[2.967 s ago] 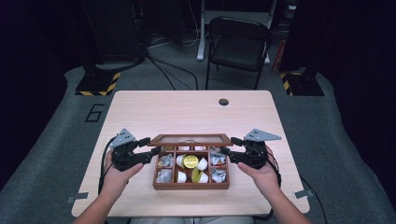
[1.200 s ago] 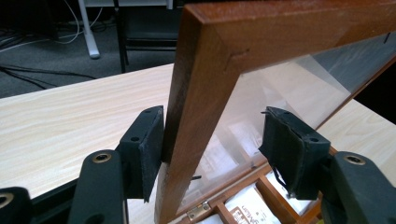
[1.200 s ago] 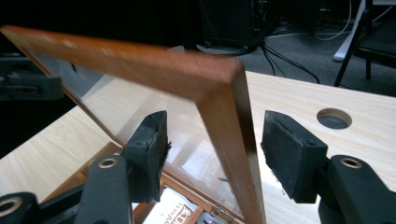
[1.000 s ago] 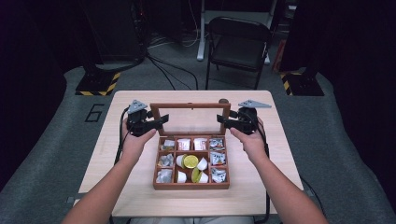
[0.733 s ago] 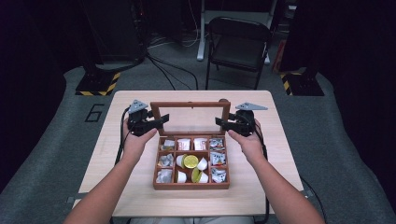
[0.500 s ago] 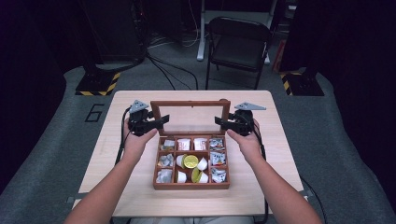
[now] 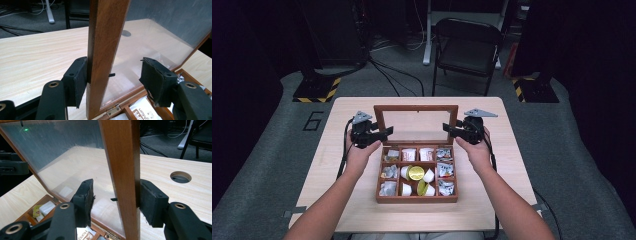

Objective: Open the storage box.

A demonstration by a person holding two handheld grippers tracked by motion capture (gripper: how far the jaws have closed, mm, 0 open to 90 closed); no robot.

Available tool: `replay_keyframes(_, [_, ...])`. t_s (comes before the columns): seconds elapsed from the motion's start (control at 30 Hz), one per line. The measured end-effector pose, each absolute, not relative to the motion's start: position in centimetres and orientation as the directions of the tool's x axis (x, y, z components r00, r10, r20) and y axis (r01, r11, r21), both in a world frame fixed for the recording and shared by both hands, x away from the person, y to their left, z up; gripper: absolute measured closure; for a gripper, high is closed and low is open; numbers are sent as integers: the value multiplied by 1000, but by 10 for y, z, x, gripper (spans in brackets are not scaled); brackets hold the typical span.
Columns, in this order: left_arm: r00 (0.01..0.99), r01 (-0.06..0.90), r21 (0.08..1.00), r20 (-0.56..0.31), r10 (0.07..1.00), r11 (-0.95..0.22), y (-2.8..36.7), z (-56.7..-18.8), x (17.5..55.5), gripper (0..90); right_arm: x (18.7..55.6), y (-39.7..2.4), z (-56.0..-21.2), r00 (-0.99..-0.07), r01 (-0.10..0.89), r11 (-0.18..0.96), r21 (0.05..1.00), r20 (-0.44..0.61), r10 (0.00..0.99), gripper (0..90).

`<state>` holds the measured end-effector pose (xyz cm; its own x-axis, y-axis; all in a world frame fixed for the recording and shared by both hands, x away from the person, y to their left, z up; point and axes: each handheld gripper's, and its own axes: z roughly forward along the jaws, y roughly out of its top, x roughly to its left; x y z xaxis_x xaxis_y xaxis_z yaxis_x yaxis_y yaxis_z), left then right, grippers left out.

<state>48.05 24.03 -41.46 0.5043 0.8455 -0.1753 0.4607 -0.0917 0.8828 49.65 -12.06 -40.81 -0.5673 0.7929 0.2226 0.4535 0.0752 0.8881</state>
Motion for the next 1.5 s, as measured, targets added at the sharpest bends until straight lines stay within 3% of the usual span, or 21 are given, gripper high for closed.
replay_keyframes(0.6, [505,475,879,-238,830,-36,243,-448,487,419,501,-121,-436,-559,473,51,880,255,789,454])
replay_keyframes(1.07, [499,454,890,-213,840,-43,241,-452,488,428,502,-120,-450,-548,465,50,884,243,800,492])
replay_keyframes(1.17, [494,463,886,-255,832,-4,243,-457,489,436,502,-121,-452,-553,460,52,886,240,798,504])
replay_keyframes(1.5, [506,460,888,-259,822,-3,246,-461,489,461,508,-122,-458,-544,501,14,865,303,782,469])
